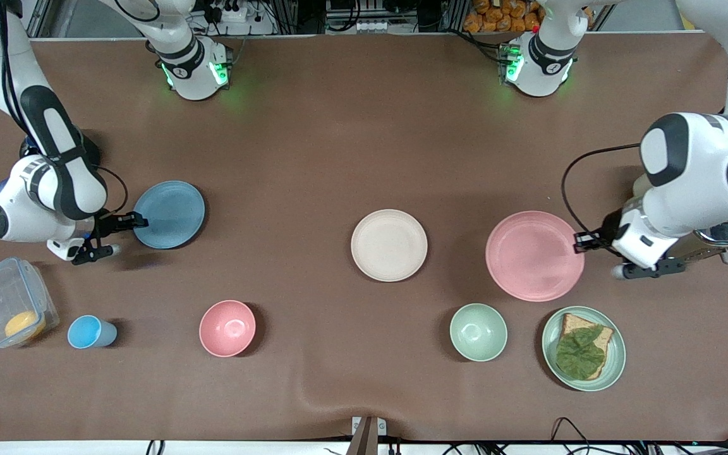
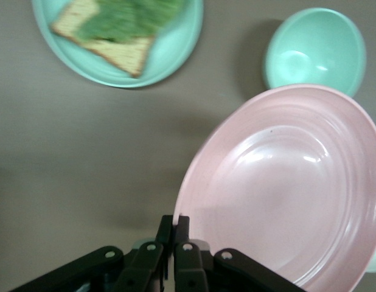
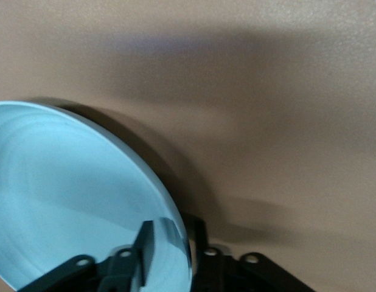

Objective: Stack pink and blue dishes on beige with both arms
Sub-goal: 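Lift the pink plate with the left gripper while the right gripper grasps the blue plate, then lower the pink plate onto the beige plate with the left gripper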

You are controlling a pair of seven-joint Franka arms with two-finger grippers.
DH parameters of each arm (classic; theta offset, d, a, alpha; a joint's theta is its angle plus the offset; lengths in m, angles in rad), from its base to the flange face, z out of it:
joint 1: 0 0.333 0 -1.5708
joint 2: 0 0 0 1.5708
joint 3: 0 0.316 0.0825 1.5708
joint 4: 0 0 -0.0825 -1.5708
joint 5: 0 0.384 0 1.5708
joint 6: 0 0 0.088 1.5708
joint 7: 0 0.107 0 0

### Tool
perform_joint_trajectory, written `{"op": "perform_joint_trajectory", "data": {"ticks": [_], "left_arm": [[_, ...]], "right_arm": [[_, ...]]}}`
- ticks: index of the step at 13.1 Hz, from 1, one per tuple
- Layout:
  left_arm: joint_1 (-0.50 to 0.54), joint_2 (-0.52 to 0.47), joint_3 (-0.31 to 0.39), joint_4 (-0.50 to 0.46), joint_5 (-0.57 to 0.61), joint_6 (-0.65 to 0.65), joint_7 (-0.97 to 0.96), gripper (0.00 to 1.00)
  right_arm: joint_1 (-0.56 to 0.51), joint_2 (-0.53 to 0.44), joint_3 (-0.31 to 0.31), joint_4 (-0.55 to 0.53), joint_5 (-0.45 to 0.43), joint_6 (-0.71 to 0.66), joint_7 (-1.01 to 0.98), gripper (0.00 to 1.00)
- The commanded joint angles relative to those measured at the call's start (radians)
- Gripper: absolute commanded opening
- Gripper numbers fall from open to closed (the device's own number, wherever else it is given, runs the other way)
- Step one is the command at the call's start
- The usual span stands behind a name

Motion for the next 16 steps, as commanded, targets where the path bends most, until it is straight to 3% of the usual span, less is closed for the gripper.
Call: {"op": "perform_joint_trajectory", "data": {"ticks": [1, 3, 12, 16], "left_arm": [[-0.007, 0.016, -0.076, 0.021, -0.014, -0.032, -0.073, 0.0], [-0.044, 0.044, -0.105, 0.029, -0.016, -0.029, -0.128, 0.0], [-0.22, 0.173, -0.107, 0.006, -0.023, 0.148, -0.34, 0.0], [-0.243, 0.197, -0.108, -0.129, -0.028, 0.345, -0.345, 0.0]], "right_arm": [[0.004, 0.01, 0.002, 0.031, 0.023, -0.03, -0.017, 0.0], [0.009, 0.01, 0.002, 0.07, 0.023, -0.094, -0.016, 0.0], [0.037, 0.011, 0.0, 0.224, 0.021, -0.301, 0.001, 0.0], [0.049, 0.011, 0.0, 0.279, 0.023, -0.367, 0.028, 0.0]]}}
